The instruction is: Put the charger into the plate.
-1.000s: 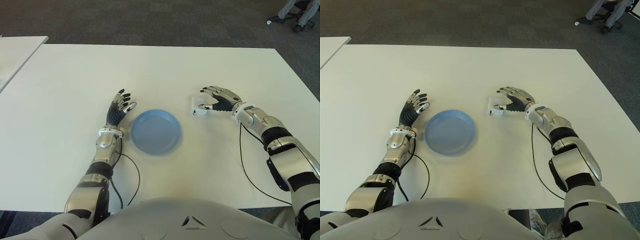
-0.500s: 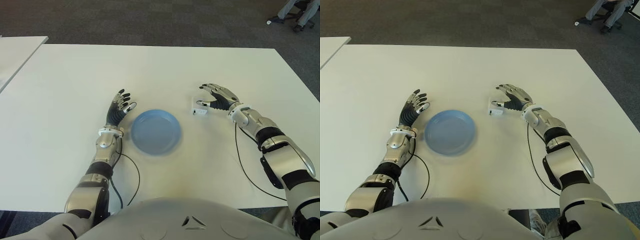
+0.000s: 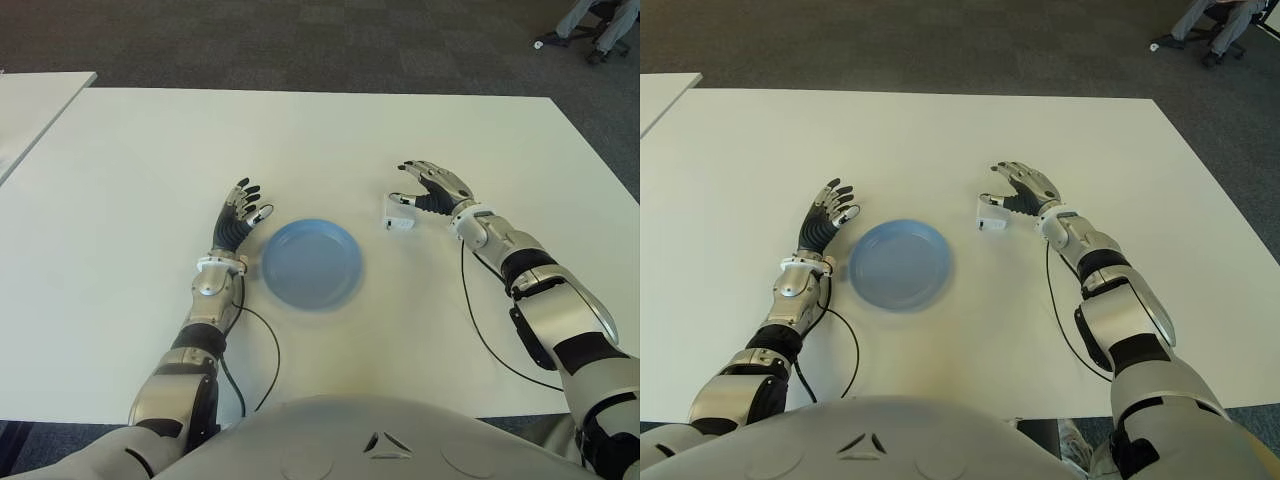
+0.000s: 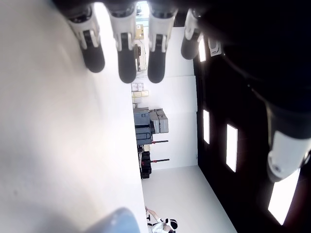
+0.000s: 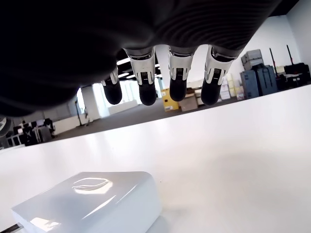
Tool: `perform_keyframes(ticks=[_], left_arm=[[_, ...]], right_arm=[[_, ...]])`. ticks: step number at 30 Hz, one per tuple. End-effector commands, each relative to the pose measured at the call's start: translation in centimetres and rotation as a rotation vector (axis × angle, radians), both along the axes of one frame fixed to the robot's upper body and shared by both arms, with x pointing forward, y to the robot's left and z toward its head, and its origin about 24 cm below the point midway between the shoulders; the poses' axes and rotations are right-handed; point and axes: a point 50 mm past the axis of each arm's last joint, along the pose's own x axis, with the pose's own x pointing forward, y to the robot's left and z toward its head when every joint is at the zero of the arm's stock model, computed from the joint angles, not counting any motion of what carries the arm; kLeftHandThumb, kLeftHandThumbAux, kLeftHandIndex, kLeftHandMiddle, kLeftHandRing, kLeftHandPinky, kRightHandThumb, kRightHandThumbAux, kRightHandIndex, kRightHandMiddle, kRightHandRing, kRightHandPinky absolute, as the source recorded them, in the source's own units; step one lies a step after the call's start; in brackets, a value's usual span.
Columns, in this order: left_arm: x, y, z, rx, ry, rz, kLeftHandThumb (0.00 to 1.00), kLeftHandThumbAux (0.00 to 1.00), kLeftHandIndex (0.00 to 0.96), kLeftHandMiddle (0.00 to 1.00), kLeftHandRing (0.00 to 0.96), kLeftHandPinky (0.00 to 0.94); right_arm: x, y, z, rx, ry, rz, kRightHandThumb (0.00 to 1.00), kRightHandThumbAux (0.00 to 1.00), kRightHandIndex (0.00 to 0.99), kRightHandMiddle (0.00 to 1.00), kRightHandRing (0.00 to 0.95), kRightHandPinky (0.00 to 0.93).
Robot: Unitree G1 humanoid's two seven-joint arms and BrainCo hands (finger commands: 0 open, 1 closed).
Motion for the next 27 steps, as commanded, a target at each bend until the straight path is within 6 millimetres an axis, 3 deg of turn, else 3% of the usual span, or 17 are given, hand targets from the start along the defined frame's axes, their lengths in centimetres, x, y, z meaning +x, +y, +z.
perform_keyframes(ticks=[1, 27], left_arm=[[-2.9, 0.2, -3.2, -0.005, 0.172, 0.012, 0.000, 0.583, 0.053, 0.180, 0.177, 0.167], [-2.8, 0.4, -3.2, -0.013, 0.175, -0.002, 0.000, 0.584, 0.069, 0.189, 0.184, 0.163]], right_arm=[[-0.1, 0.0, -0.4, 0.010, 0.010, -0.016, 0.381, 0.145, 0.000, 0.000, 0.000, 0.000], [-0.9, -0.3, -1.4, -0.042, 0.078, 0.029, 0.359, 0.155, 0.000, 0.000, 0.000, 0.000]])
